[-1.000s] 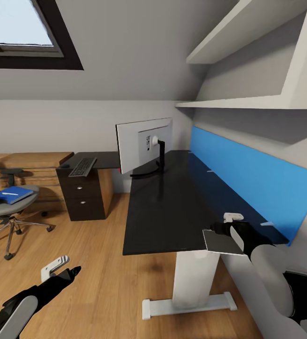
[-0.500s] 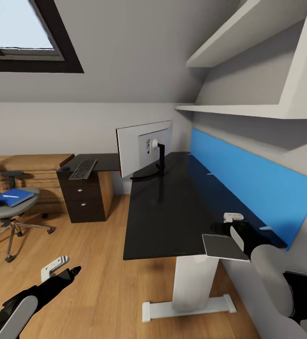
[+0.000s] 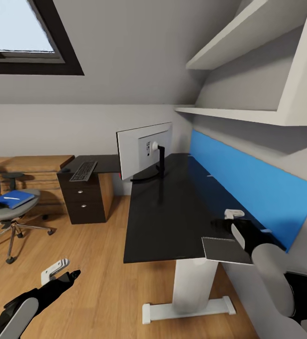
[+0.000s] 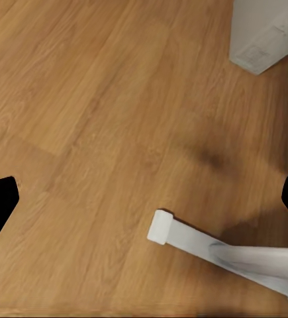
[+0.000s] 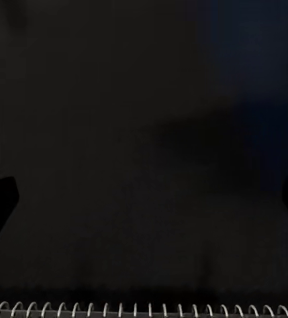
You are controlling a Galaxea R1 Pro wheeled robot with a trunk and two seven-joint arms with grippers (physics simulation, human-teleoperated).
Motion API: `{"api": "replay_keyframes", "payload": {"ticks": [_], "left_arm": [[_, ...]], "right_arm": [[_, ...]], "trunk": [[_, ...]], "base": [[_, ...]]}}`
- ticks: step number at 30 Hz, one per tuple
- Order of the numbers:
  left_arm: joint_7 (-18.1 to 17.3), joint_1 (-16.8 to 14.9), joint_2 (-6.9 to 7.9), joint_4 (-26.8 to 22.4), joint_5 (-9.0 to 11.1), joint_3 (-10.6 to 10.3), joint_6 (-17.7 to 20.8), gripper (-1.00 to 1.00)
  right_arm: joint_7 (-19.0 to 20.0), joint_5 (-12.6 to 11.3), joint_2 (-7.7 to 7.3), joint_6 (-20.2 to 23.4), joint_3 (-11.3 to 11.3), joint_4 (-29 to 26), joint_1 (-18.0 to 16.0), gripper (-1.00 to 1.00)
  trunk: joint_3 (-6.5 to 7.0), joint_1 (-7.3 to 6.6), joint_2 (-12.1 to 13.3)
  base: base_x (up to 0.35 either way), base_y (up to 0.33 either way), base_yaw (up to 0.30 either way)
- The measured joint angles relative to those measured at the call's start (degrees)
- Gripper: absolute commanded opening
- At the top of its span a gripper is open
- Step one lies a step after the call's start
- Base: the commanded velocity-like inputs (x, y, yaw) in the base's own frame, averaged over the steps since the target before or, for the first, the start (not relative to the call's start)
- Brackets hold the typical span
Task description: In the bedroom, organize the workspace by keeping the computer under the desk, ensuring the monitor is on the desk, placing the keyboard on the desk next to the monitor, placing the mouse on the desk next to the keyboard, moving the folder from the swivel chair onto the desk next to the mouse, stacking the notebook on top of the folder with the pen on top of the notebook, and positioning the swivel chair next to the desk.
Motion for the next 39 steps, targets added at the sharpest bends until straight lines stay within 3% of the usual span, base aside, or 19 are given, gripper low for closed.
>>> {"api": "replay_keyframes", "payload": {"ticks": [6,10,13,14,17,20,25,31,33,39], "left_arm": [[-0.14,0.01,-0.03,1.46,-0.18,0.05,-0.07,1.00],[-0.15,-0.01,-0.04,1.60,-0.20,0.05,-0.08,1.00],[-0.15,-0.01,-0.05,1.65,-0.20,0.04,-0.09,1.00],[-0.15,0.00,-0.05,1.66,-0.20,0.04,-0.09,1.00],[-0.22,0.01,-0.06,1.67,-0.20,0.03,-0.09,1.00],[-0.19,0.01,-0.06,1.72,-0.13,-0.02,-0.09,1.00],[-0.16,0.01,-0.06,1.82,0.02,-0.06,-0.09,1.00],[-0.16,0.01,-0.06,1.85,0.05,-0.07,-0.16,1.00],[-0.16,0.00,-0.12,1.84,-0.01,-0.07,-0.18,1.00],[-0.22,0.00,-0.14,1.84,-0.03,-0.07,-0.18,1.00]], "right_arm": [[0.21,-1.18,0.03,1.08,-0.08,-7.02,1.12,1.00],[0.27,-2.39,0.14,4.41,-0.18,-13.76,3.96,1.00],[0.31,-3.51,0.38,7.96,-0.24,-22.81,8.03,1.00],[0.33,-4.56,0.77,10.89,-0.28,-30.80,12.05,1.00],[0.33,-6.52,1.68,15.56,-0.32,-44.49,18.84,1.00],[0.26,-7.73,2.80,18.29,-0.38,-54.06,23.14,1.00],[0.35,-8.45,4.08,19.64,-0.41,-59.25,25.82,1.00],[0.53,-9.39,4.41,19.65,-0.65,-60.62,26.66,1.00],[0.62,-10.74,4.49,19.68,-2.38,-60.85,26.82,1.00],[0.56,-13.74,4.59,19.51,-3.19,-62.11,26.87,1.00]], "trunk": [[0.00,0.00,0.00],[0.00,0.00,0.00],[0.00,0.00,0.00],[-0.01,0.00,0.00],[0.00,0.00,0.00],[0.00,0.00,0.00],[0.00,0.00,0.00],[0.00,0.00,0.00],[0.00,0.01,0.00],[0.00,0.03,0.00]], "base": [[0.000,0.000,0.000],[0.000,0.000,0.000],[0.000,0.000,0.000],[0.000,0.000,0.000],[0.000,0.000,0.000],[0.000,0.000,0.000],[0.000,0.000,0.000],[-0.006,0.000,0.000],[-0.148,0.000,0.000],[-0.262,0.000,0.000]]}}
